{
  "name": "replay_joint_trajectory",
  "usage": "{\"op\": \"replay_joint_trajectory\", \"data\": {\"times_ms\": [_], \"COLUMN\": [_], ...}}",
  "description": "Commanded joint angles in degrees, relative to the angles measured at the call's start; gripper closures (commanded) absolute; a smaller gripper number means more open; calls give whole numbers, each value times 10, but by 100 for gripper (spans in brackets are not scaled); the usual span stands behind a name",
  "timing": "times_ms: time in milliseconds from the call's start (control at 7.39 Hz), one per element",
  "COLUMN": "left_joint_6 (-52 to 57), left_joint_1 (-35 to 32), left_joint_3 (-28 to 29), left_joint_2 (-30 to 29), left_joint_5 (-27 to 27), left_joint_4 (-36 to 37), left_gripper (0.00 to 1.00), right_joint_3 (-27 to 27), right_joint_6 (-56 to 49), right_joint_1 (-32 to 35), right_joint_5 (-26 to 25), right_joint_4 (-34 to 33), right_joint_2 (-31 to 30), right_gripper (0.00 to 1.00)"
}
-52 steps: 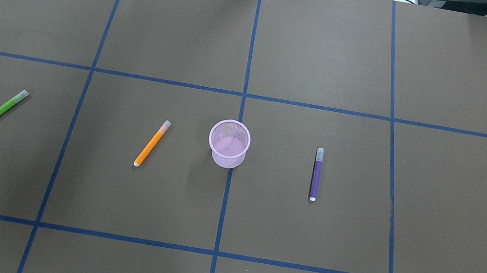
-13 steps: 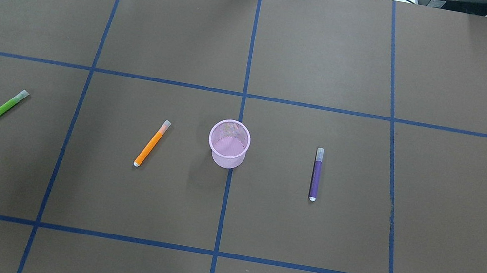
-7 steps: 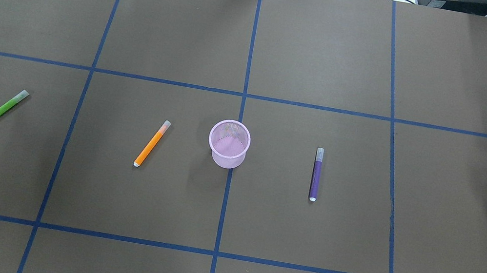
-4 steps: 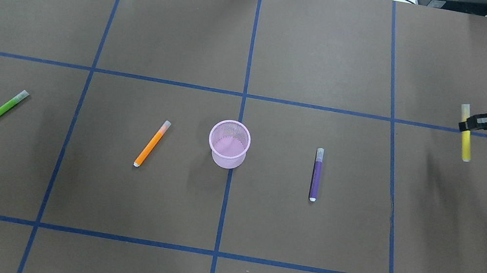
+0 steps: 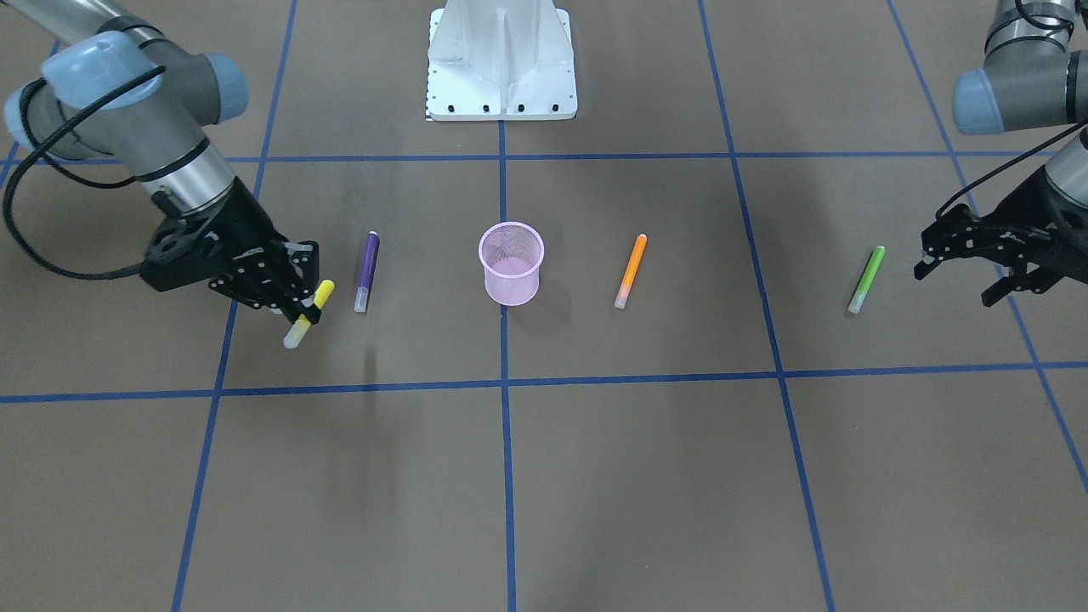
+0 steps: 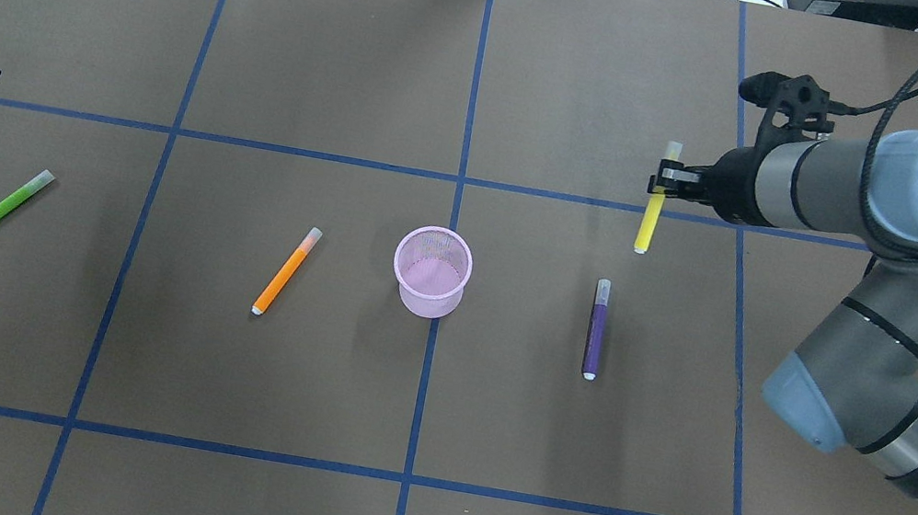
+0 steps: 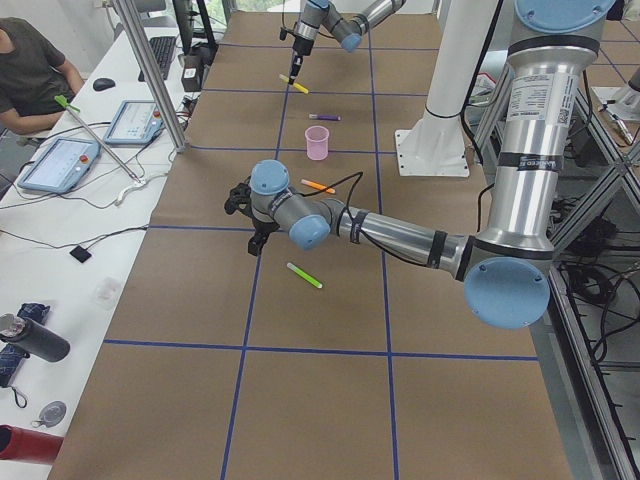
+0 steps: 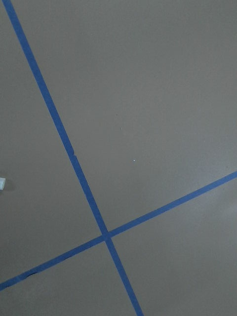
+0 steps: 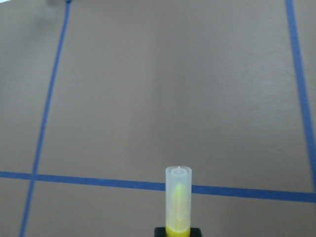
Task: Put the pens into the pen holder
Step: 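Carry the yellow highlighter with the right gripper over the pink cup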
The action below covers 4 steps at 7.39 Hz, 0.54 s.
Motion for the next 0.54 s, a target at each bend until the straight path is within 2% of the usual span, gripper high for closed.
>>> {"op": "replay_joint_trajectory", "data": {"times_ms": [0, 135, 271, 406], "left_joint_6": [0, 0, -4, -4], "left_joint_1": [14, 14, 15, 15], "left_joint_3": [13, 16, 20, 28], "left_joint_2": [-14, -17, -17, -17], "left_joint_5": [1, 0, -4, -5], "left_joint_4": [0, 0, 3, 2], "left_gripper": [1, 1, 1, 1], "right_joint_3": [22, 20, 19, 21], "right_joint_6": [56, 63, 64, 64], "right_joint_1": [-56, -111, -139, -139], "right_joint_5": [-103, -212, -264, -267], "right_joint_4": [-1, -2, -2, -1], "right_joint_2": [46, 68, 83, 85], "right_gripper": [100, 100, 100, 100]}}
